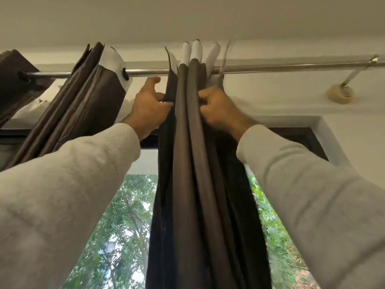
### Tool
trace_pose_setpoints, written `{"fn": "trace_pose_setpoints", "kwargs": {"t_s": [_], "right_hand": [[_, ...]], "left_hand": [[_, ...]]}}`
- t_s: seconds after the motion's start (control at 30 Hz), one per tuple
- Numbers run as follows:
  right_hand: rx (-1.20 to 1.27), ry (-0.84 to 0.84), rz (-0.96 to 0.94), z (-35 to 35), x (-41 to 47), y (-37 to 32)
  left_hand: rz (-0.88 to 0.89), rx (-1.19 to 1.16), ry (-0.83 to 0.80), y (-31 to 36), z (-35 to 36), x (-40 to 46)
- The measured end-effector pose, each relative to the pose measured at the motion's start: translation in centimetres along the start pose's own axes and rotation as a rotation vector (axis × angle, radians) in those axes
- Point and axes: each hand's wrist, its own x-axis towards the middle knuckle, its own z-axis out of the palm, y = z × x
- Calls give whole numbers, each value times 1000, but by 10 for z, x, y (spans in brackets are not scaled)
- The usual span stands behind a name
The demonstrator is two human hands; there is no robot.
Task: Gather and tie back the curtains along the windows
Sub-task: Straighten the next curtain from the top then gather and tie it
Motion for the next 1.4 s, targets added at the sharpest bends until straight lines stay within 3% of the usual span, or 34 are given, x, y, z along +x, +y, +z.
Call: {"fn": "trace_pose_setpoints", "kwargs": {"t_s": [0.1,0.23,0.3,0.4,0.5,0.57,0.63,0.7,0.77,0.83,1.0,1.07,1.17,1.27,1.33,1.4], "right_hand": [[229,-63,94,-24,1,-1],[298,166,423,-27,-14,14],[141,290,478,-15,-22,23],[-329,480,475,2,-39,36],[-209,444,607,7,-50,44],[-168,304,487,15,-54,45],[-167,231,185,22,-56,35],[17,203,-18,16,-51,20],[237,263,-91,-1,-44,3],[339,314,-72,-12,-35,-9],[375,145,-83,15,3,-49],[380,56,-85,32,6,-57],[117,-78,-15,63,-6,-38],[-115,127,207,71,-21,-11],[-63,286,352,62,-28,-5],[-56,327,364,57,-30,-7]], "left_hand": [[-84,-2,-49,1,-2,1],[-131,62,-39,-2,-8,5],[-106,162,-14,-6,-10,5],[-10,314,18,-9,-11,-1],[-2,336,-8,-12,-11,-7],[-34,279,-75,-15,-9,-12],[-41,180,-167,-15,-7,-17],[-5,16,-217,-8,-6,-24],[21,-186,-173,-2,-9,-26],[22,-316,-85,0,-13,-23],[-8,-400,-10,13,-25,1],[-7,-245,39,10,-32,0],[-58,70,-6,-14,-45,-12],[-147,139,-81,-30,-64,-15],[-153,179,-69,-30,-73,-14],[-95,253,-27,-31,-76,-12]]}}
